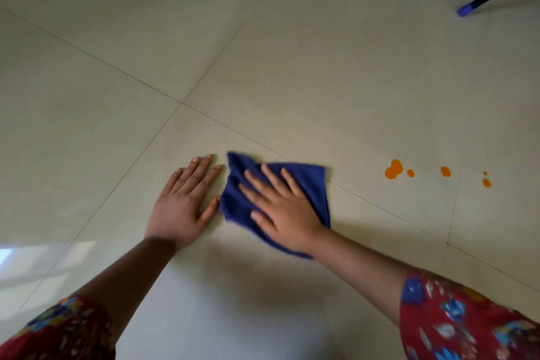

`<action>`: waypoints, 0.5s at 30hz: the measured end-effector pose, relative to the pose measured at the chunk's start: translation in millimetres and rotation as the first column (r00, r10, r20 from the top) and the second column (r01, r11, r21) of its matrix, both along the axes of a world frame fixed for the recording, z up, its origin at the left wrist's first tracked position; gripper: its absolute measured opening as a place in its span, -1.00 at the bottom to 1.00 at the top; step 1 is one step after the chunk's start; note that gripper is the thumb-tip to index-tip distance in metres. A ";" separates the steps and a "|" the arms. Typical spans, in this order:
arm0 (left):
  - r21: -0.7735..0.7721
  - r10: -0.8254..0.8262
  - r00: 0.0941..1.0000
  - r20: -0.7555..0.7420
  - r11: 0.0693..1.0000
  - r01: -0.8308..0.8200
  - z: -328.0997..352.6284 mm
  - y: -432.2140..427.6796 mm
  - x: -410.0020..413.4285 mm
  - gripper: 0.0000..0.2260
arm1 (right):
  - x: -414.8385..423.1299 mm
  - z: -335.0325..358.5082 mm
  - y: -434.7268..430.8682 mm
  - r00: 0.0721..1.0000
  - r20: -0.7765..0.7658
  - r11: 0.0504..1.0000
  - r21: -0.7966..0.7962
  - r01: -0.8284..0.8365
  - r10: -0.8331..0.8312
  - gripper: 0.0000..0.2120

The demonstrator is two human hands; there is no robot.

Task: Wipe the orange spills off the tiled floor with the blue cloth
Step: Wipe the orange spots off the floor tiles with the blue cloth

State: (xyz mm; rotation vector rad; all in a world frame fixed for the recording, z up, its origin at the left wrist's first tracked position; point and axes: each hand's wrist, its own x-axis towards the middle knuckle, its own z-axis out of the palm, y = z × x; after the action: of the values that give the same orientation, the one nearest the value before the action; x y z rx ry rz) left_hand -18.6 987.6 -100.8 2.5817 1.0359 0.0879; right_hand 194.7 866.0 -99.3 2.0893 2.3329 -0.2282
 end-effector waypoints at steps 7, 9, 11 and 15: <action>0.022 0.003 1.000 0.010 1.000 -0.003 -0.5 -0.7 -1.1 -0.47 | 65.8 0.5 -73.0 0.972 -0.075 0.974 0.021 0.224 -0.222 -0.52; 0.022 0.000 1.000 0.006 1.000 0.000 -0.6 -0.8 -1.1 -0.47 | 76.1 1.3 -38.8 0.911 -0.168 0.918 0.068 0.391 -0.376 -0.55; 0.019 -0.013 1.000 0.013 1.000 0.012 -0.5 -1.8 -2.9 -0.47 | 59.8 -0.4 -7.8 0.918 -0.171 0.924 0.076 0.374 -0.358 -0.57; 0.019 -0.053 0.997 0.048 0.998 0.052 0.0 0.5 -3.2 -0.49 | 1.5 -3.7 -36.5 0.996 -0.092 0.996 0.084 -0.008 0.016 -0.57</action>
State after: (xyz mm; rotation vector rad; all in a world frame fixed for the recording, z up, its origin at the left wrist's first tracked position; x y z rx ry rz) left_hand -21.8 988.1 -100.8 2.6078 0.9535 0.1463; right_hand 196.1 829.6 -103.0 2.1462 2.4473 -0.2356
